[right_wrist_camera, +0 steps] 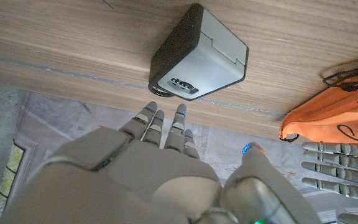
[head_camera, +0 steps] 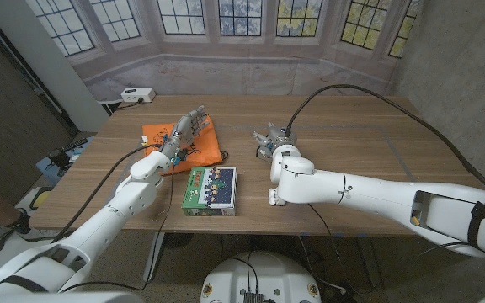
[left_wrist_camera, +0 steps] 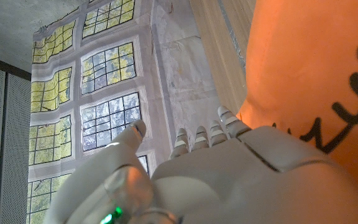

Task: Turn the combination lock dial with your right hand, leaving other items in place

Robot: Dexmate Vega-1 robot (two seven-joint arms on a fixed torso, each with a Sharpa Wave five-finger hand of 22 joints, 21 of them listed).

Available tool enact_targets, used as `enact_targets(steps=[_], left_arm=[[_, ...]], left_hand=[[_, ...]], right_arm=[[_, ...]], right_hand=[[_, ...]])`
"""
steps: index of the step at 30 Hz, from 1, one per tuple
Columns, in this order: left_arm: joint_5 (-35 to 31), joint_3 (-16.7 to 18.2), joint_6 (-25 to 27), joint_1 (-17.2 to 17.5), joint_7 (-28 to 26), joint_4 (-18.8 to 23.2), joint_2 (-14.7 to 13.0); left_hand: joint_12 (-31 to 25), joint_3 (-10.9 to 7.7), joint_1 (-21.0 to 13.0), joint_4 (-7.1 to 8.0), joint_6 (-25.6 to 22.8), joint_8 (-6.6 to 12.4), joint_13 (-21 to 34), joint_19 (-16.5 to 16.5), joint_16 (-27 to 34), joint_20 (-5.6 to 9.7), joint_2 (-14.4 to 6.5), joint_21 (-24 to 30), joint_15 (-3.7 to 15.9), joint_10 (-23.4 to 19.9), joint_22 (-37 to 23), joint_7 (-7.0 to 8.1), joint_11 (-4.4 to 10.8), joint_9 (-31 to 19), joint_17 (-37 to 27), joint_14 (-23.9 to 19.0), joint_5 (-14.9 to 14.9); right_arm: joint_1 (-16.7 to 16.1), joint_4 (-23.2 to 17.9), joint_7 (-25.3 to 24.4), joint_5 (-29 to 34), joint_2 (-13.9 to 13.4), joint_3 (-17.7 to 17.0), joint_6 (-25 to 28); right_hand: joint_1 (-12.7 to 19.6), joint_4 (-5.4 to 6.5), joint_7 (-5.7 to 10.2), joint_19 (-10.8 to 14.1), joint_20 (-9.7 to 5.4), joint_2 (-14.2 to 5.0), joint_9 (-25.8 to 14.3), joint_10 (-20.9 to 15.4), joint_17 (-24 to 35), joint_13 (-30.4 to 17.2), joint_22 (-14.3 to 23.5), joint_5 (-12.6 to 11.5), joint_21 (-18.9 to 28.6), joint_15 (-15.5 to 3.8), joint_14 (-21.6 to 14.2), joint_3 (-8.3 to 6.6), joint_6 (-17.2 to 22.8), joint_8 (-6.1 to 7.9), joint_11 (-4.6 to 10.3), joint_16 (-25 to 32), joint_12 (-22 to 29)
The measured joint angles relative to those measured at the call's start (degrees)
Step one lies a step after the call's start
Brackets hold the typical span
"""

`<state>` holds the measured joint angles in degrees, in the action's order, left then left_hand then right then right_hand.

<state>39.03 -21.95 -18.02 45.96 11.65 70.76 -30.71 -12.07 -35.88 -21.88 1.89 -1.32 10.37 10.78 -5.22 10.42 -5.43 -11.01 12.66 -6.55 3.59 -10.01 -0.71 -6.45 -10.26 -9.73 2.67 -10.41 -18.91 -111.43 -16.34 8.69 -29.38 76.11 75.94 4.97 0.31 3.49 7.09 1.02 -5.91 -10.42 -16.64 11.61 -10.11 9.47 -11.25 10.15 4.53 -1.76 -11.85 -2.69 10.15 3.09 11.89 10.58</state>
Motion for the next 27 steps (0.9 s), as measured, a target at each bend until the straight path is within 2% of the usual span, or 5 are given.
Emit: enact_targets(steps=[15, 27], left_arm=[[-0.1, 0.4, 0.5, 1.8, -1.5, 2.7, -0.8], [0.0, 0.6, 0.7, 2.7, -2.0, 3.7, -1.3]], left_hand=[[0.0, 0.24, -0.3, -0.24, 0.0, 0.00, 0.0, 0.0, 0.0, 0.00, 0.3, 0.0, 0.00, 0.0, 0.0, 0.00, 0.00, 0.0, 0.0, 0.0, 0.0], [0.0, 0.24, -0.3, -0.24, 0.2, 0.00, 0.0, 0.0, 0.0, 0.00, 0.3, 0.0, 0.00, 0.0, 0.0, -0.22, 0.00, 0.0, 0.0, 0.0, 0.0]], right_arm=[[-0.6, 1.0, -0.3, -1.1, -0.2, -0.3, -1.2], [-1.2, 2.0, -0.2, -1.3, 0.2, -0.8, -1.8]], right_hand=[[-0.8, 0.51, 0.00, 0.0, 0.00, 0.39, 0.0, 0.0, 0.0, 0.0, 0.0, -0.2, 0.0, 0.00, 0.0, 0.38, -0.6, 0.00, 0.00, 0.0, 0.0], [-1.0, 0.74, 0.00, 0.0, 0.00, 0.61, 0.0, 0.0, 0.0, 0.0, 0.0, -0.4, 0.0, -0.01, 0.0, 0.14, -0.6, 0.00, 0.00, 0.0, 0.0]])
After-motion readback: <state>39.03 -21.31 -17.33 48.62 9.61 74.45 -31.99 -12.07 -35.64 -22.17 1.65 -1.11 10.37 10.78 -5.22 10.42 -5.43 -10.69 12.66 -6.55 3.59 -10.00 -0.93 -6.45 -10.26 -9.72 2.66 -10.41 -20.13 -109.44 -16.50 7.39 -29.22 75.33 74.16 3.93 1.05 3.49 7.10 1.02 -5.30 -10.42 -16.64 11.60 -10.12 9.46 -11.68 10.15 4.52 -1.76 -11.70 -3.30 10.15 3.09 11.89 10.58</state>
